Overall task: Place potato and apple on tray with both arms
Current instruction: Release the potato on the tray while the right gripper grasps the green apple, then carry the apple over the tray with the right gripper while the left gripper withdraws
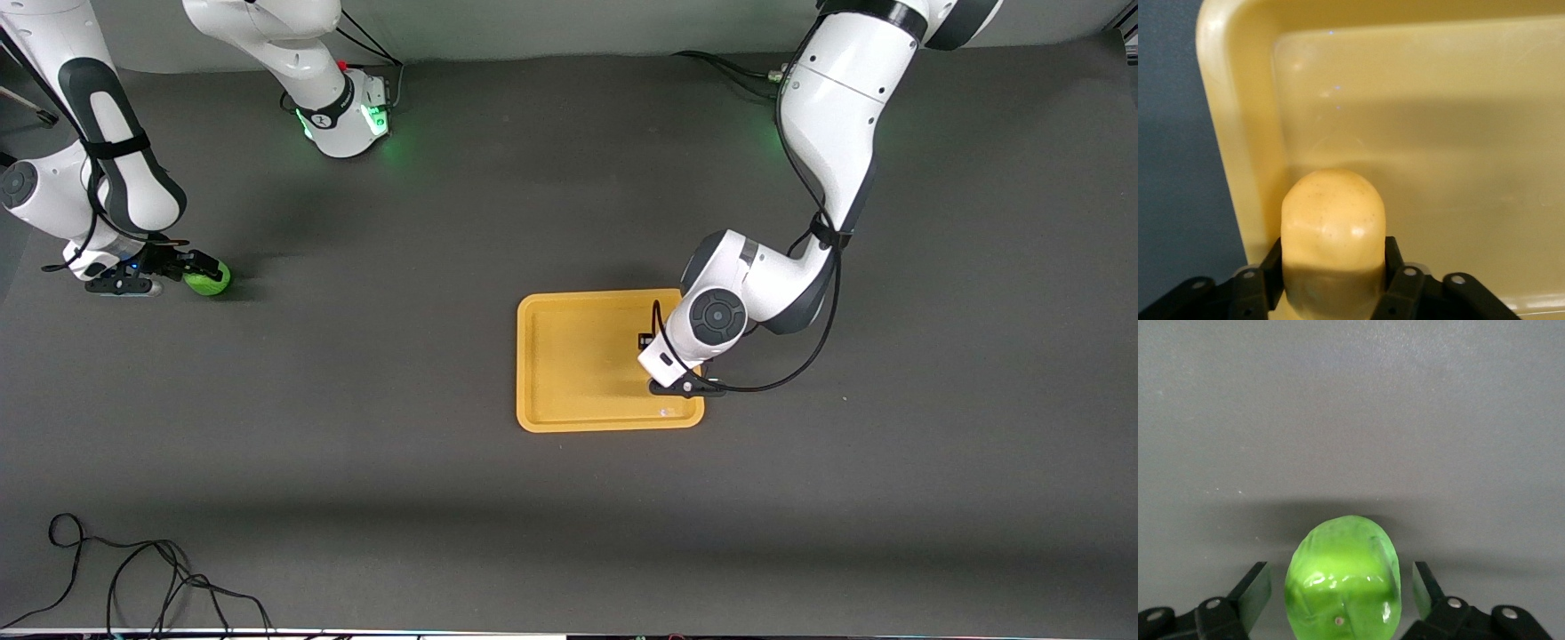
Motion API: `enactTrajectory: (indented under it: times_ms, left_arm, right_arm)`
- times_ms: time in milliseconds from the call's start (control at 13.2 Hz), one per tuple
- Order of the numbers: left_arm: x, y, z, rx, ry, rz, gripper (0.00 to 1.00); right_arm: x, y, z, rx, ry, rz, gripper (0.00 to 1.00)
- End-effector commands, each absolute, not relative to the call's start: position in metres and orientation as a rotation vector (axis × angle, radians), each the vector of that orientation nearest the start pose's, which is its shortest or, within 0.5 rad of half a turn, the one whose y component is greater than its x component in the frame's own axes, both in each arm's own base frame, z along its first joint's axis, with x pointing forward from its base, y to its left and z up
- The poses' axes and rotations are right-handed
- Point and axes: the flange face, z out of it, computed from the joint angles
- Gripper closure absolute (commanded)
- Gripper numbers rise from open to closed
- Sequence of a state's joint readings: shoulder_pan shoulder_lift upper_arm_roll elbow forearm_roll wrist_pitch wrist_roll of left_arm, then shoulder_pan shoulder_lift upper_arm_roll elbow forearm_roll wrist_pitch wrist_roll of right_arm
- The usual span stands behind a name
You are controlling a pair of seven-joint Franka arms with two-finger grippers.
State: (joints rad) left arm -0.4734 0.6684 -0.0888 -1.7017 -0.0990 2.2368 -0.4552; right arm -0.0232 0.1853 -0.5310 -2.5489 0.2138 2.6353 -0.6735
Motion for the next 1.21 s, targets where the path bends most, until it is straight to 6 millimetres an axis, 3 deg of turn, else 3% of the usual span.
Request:
enactTrajectory:
  times_ms: [0, 152, 303, 455, 530, 682, 833, 909, 1136]
  left_arm:
    - [0.561, -0.355, 0.199, -3.146, 0.036, 0.252, 0.00]
    - [0.562, -0.357, 0.203, -3.149, 0.026, 0.244, 0.00]
    - [0.566, -0.359, 0.215, -3.154, 0.023, 0.234, 0.00]
    - [0.576, -0.353, 0.252, -3.170, -0.023, 0.189, 0.00]
    - [0.580, -0.346, 0.275, -3.168, -0.033, 0.180, 0.00]
    - [0.591, -0.310, 0.326, -3.148, -0.077, 0.189, 0.00]
    - [0.606, -0.250, 0.381, -3.129, -0.094, 0.125, 0.00]
    - [0.609, -0.220, 0.410, -3.127, -0.019, 0.092, 0.00]
    - [0.596, -0.143, 0.485, -3.137, 0.060, 0.036, 0.00]
  right_arm:
    - [0.377, -0.248, 0.203, -3.098, 0.086, 0.065, 0.56]
    - [0.389, -0.243, 0.216, -3.078, 0.059, 0.051, 0.62]
    - [0.425, -0.234, 0.260, -3.048, 0.018, -0.019, 0.64]
    - [0.462, -0.223, 0.307, -3.038, -0.026, -0.038, 0.65]
    - [0.478, -0.229, 0.338, -3.058, -0.051, -0.002, 0.65]
    - [0.514, -0.230, 0.418, -3.105, -0.053, 0.088, 0.65]
    - [0.542, -0.213, 0.487, -3.129, -0.115, 0.073, 0.65]
    - [0.551, -0.206, 0.511, -3.141, -0.137, 0.044, 0.65]
    - [0.586, -0.155, 0.540, -3.177, -0.211, -0.027, 0.65]
